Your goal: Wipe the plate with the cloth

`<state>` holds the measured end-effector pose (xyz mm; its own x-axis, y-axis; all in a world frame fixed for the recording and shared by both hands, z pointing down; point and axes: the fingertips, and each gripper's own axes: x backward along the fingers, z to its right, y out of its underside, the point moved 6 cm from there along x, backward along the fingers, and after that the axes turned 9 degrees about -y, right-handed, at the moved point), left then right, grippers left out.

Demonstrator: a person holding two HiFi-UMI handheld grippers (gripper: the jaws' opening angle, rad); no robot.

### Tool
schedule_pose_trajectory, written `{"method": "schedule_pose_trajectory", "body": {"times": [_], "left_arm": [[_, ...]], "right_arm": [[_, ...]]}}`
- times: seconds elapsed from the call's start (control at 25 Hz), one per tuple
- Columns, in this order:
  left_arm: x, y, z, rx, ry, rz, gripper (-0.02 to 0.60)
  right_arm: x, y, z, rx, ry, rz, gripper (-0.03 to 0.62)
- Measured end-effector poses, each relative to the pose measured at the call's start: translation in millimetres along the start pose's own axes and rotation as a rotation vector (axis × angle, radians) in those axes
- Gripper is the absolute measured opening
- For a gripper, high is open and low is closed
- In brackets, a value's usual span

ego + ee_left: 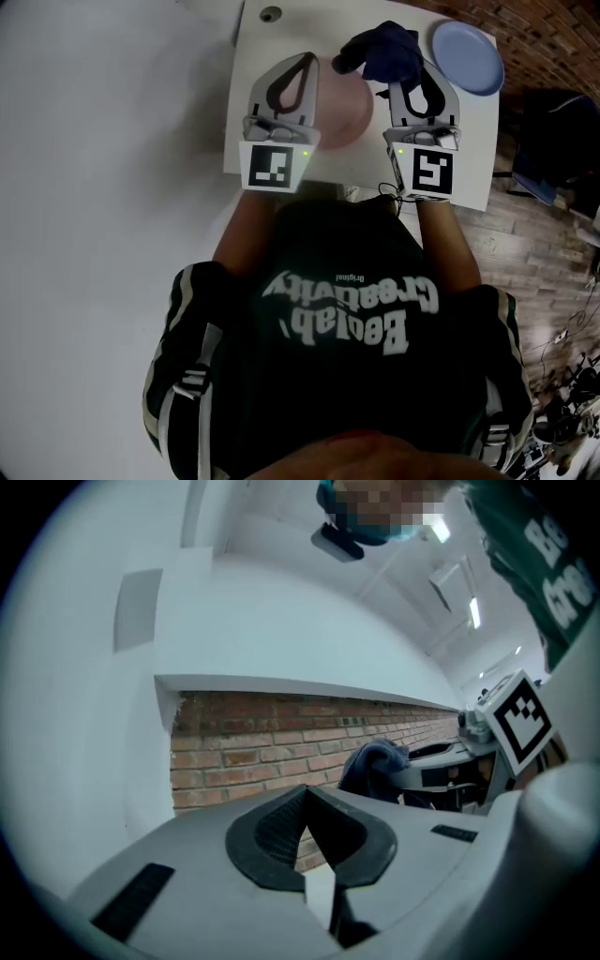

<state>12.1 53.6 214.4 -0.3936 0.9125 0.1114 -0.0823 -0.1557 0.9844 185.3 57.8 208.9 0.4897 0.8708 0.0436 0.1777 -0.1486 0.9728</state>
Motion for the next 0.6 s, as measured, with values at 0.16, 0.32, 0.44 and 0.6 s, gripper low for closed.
{"method": "schedule_pose_trajectory", "body": {"times": [0.16,0.32,0.44,0.6], "left_arm": [[0.7,-24.0,5.7,0.014,-0.031,0.054,0.0],[3.8,-34.9,7.0,0.008,-0.028,0.079,0.0],[8.1,-39.6,5.1,0.007,-0.02,0.102,0.0],[10.0,-46.6,6.0,-0.006,-0.007,0.121,0.0]], "right_arm": [[12.7,-11.9,4.4,0.01,0.02,0.049,0.086],[15.5,-15.9,2.7,0.02,0.037,0.058,0.087],[19.6,-20.6,-0.4,0.015,0.052,0.084,0.087],[22.5,-28.4,-3.6,0.018,0.059,0.108,0.087]]}}
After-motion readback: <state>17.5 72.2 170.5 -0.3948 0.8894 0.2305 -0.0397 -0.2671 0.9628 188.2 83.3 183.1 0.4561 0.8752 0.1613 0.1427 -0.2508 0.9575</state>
